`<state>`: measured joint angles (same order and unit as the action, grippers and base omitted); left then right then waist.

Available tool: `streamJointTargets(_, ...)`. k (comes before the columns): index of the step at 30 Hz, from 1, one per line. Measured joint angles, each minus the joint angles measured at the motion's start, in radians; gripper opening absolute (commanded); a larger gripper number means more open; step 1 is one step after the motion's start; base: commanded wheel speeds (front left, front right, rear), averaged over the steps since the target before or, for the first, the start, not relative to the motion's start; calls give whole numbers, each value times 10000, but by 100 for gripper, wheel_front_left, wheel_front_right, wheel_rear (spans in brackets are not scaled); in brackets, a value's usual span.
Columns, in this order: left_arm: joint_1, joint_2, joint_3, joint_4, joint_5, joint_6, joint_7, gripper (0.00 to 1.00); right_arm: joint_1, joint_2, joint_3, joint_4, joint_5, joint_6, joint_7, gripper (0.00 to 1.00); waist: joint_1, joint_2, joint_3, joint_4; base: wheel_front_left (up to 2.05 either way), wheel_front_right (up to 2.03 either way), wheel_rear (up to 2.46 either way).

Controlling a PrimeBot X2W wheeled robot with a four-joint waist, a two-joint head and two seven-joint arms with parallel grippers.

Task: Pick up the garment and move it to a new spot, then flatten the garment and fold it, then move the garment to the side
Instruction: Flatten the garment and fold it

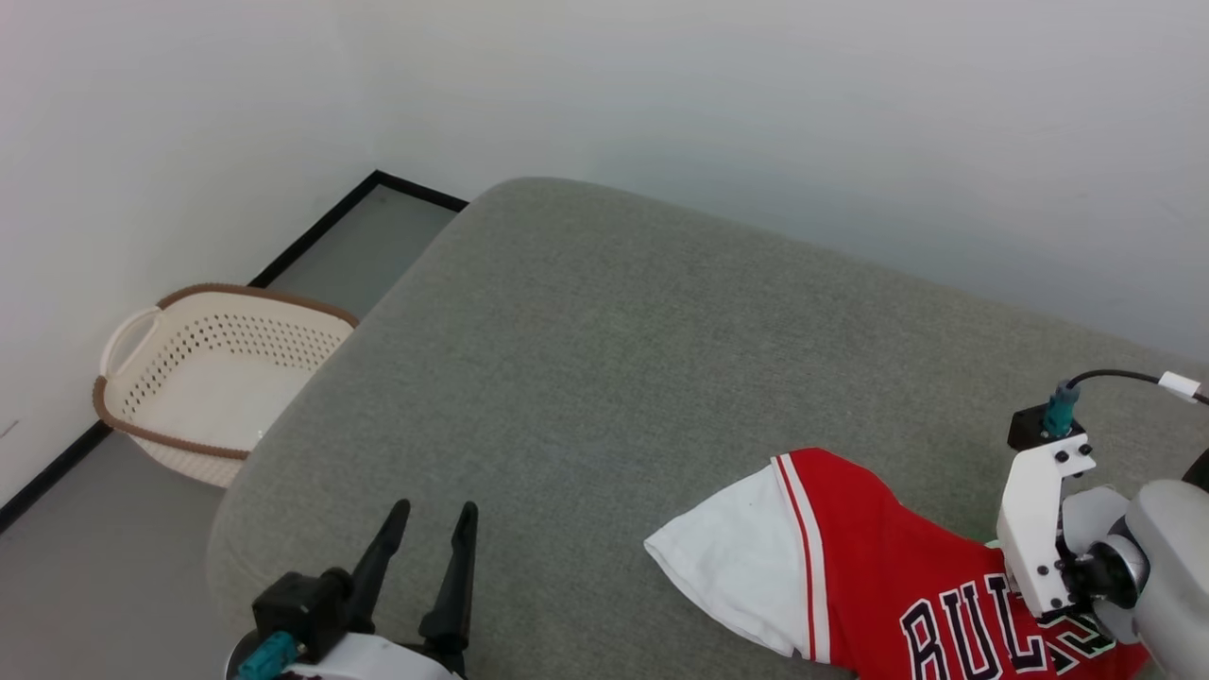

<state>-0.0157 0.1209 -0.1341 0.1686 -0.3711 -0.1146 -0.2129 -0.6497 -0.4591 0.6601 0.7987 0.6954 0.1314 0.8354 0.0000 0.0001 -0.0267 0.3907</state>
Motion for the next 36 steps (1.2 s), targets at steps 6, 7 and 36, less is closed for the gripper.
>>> streamJointTargets(6,-69,12,-2,109,-35,2,-48,100,-441,-13,-23,334,173,0,-194,0,0,0,-8,-49,0,0,0)
streamJointTargets(7,-70,19,-4,119,-36,2,-67,100,-536,-4,-42,362,215,0,-267,0,0,0,-19,-75,0,0,0)
streamJointTargets(36,-4,249,-96,17,-274,128,-161,100,-2082,-1588,-1793,3135,-742,2,-3185,0,0,0,-325,-1483,0,0,0)
